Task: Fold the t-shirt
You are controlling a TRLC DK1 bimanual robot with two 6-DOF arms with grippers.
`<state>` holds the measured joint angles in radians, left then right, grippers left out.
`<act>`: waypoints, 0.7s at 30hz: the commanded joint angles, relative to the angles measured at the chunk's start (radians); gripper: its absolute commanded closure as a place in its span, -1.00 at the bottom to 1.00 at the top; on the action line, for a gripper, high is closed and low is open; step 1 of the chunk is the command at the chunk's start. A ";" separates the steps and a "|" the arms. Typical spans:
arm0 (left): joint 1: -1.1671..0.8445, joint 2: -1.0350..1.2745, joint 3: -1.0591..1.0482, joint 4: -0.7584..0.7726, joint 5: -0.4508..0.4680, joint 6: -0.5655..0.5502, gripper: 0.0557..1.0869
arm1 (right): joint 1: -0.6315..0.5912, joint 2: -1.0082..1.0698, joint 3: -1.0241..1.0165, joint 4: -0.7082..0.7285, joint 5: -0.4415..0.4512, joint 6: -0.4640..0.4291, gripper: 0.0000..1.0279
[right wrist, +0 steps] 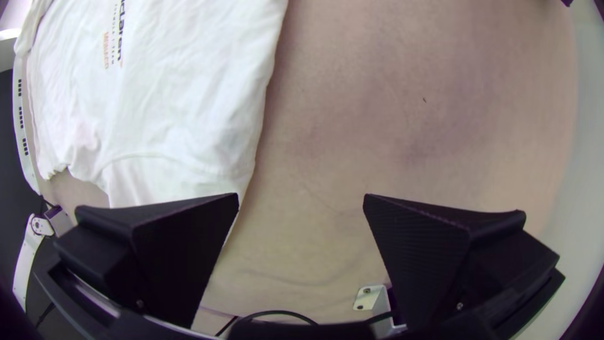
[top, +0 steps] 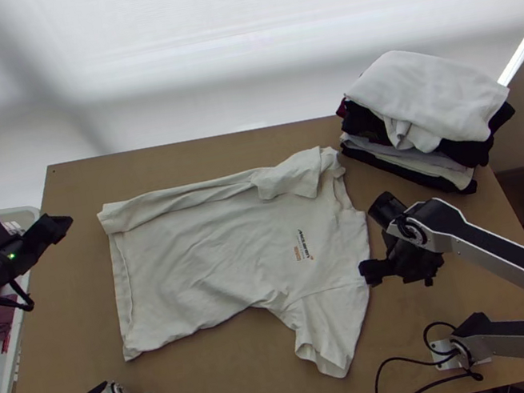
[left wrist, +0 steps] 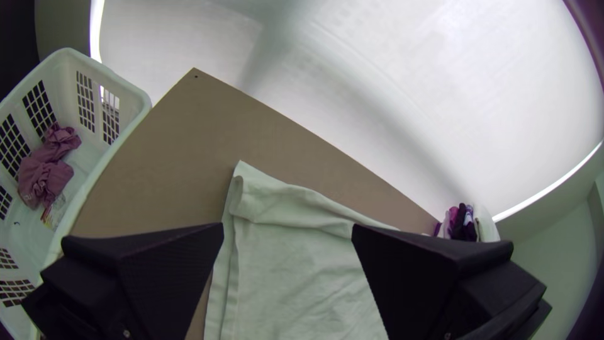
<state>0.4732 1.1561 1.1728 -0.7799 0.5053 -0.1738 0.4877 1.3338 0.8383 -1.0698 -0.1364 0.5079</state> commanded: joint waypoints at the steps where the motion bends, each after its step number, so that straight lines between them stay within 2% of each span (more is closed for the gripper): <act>1: -0.005 -0.036 -0.024 -0.033 0.009 0.043 -0.92 | 0.012 -0.010 -0.018 0.048 -0.020 -0.003 -0.75; 14: -0.019 -0.064 -0.021 -0.093 0.009 0.071 -0.92 | 0.088 0.114 -0.022 0.160 -0.055 0.044 -0.74; 17: -0.019 -0.064 -0.018 -0.124 0.009 0.105 -0.92 | 0.091 0.137 -0.025 0.180 -0.057 0.044 -0.56; 19: -0.024 -0.065 -0.015 -0.177 0.009 0.163 -0.92 | 0.095 0.139 -0.031 0.192 -0.057 0.043 -0.35; 21: -0.030 -0.064 -0.016 -0.246 0.009 0.249 -0.92 | 0.098 0.137 -0.041 0.211 -0.057 0.043 -0.04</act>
<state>0.4538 1.1057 1.1622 -0.9600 0.5053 -0.0322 0.5728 1.4590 0.8242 -0.8726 -0.1848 0.5278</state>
